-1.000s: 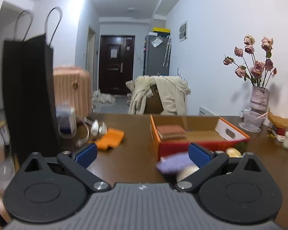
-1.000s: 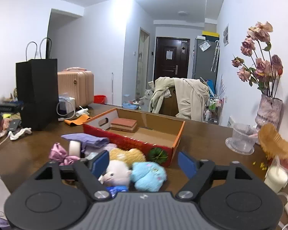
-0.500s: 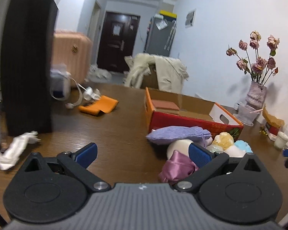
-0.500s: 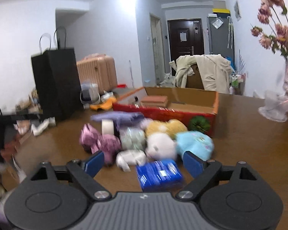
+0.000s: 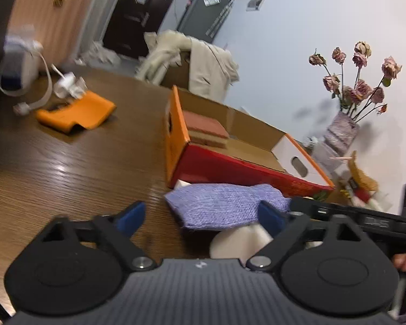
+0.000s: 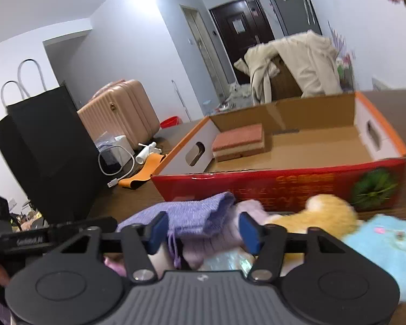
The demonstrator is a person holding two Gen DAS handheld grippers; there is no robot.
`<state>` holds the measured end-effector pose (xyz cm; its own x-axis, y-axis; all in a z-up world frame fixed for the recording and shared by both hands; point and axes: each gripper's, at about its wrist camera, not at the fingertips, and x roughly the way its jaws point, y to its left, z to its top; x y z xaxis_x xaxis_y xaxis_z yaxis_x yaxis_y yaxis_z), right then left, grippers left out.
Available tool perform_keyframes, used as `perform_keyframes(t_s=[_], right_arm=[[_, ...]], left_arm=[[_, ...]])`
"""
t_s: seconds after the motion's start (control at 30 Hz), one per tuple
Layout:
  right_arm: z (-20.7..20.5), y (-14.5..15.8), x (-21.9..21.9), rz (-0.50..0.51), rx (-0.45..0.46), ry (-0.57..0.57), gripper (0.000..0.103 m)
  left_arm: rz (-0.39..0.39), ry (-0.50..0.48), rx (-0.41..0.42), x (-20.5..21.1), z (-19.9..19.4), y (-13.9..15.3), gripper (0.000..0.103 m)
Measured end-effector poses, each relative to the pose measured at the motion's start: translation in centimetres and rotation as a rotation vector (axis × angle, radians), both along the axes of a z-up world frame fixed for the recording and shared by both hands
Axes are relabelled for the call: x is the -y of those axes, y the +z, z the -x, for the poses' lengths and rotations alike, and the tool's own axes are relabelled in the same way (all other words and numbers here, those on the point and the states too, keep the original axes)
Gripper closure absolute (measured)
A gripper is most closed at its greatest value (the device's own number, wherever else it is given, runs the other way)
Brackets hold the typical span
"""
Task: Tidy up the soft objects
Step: 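Grasp the lavender towel with the left gripper, then lower the lavender towel into the box and open the left gripper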
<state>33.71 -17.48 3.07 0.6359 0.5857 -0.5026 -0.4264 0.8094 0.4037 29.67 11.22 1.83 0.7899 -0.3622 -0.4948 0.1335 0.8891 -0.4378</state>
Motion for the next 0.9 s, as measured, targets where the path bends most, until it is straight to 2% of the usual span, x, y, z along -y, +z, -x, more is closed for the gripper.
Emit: perform_keyframes(t_s=[0.03,0.07,0.13,0.17,0.23,0.3,0.47,0.67,0.9], right_arm=[[-0.5,-0.4,-0.5,0.001,-0.011,0.001,0.053],[-0.9,-0.7,-0.8,-0.002,-0.020,0.001,0.059],[-1.3,-1.1,-1.4,0.006,-0.020,0.004,0.067],[-1.4,-1.2,-1.7,0.023,-0.013,0.001,0.076],[-1.6,-1.3,-1.9,0.040,-0.016,-0.002,0.086],[-1.6,-1.4,-1.9,0.050,-0.015,-0.007,0.095],[-0.2,0.2,-1.3,0.042,0.029,-0.005,0.100],[4.1,3.9,0.2,0.033,0.148,0.001,0.100],[9.1,6.5,4.2,0.009,0.240,-0.030,0.100]], left_arm=[[0.027,-0.013,-0.013,-0.2,-0.4,-0.3,0.045],[0.052,-0.021,-0.027,-0.5,-0.8,-0.8,0.052],[0.092,-0.039,-0.044,-0.8,-1.3,-1.5,0.076],[0.108,-0.042,-0.043,-0.9,-1.3,-1.7,0.080],[0.120,-0.045,-0.031,-1.1,-1.2,-1.6,0.088],[0.119,-0.052,-0.009,-1.0,-0.9,-1.4,0.090],[0.090,-0.059,0.049,-0.3,0.7,0.4,0.093],[0.037,-0.059,0.164,2.0,4.8,4.3,0.093],[0.021,-0.099,0.241,5.8,9.1,7.4,0.093]])
